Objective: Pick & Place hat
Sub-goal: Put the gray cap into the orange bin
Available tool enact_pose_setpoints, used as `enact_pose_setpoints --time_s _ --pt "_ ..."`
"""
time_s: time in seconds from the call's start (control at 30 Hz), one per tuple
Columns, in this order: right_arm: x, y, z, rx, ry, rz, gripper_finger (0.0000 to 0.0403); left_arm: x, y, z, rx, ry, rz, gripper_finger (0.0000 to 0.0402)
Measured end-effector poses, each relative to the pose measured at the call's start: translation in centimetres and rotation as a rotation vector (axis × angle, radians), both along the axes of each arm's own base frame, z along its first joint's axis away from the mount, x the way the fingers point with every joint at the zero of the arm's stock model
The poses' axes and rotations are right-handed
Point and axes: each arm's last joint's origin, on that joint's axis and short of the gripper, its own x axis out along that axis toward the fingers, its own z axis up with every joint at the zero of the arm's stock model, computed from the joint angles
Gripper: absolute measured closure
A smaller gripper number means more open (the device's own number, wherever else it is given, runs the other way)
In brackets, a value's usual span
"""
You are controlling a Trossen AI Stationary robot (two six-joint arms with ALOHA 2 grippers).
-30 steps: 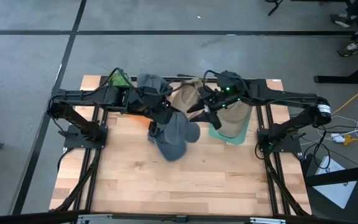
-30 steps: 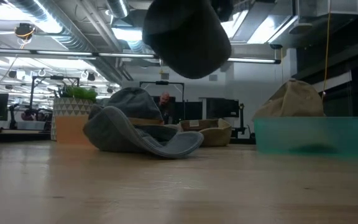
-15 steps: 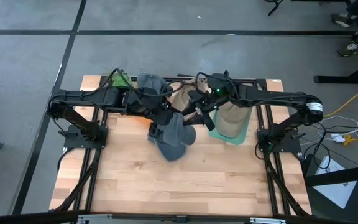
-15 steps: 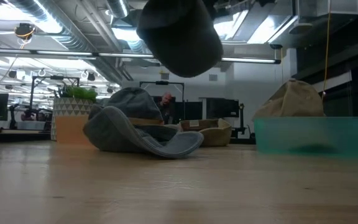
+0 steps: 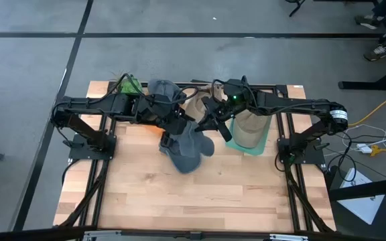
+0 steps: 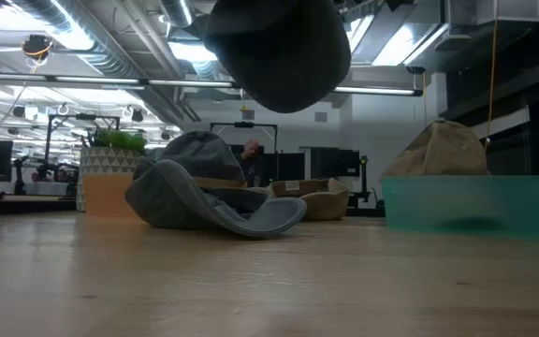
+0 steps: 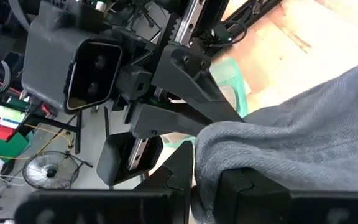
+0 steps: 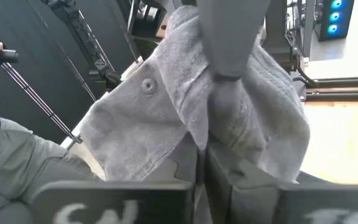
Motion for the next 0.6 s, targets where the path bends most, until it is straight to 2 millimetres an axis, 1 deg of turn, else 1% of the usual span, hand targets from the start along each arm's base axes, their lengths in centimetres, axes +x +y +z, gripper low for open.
enact_pose_setpoints --time_s 0.17,0.3,0.5,0.6 --pt "-0.1 0.0 -0.2 -0.007 0.021 0.003 0.0381 0.0 0.0 -0.1 -0.004 0.003 0.022 0.036" --pt "-0.2 0.0 -0.5 -0.011 0.052 0.005 0.0394 -0.1 0.1 -0.3 -0.045 0.016 0.071 0.0348" --pt "-0.5 0.0 -1.1 -0.018 0.113 0.005 0.0389 -0.3 0.2 -0.6 -0.087 0.03 0.15 0.0306" --pt "-0.6 -0.2 -1.5 -0.03 0.161 -0.047 0.0394 -0.7 0.1 -0.7 -0.098 0.042 0.198 0.0282"
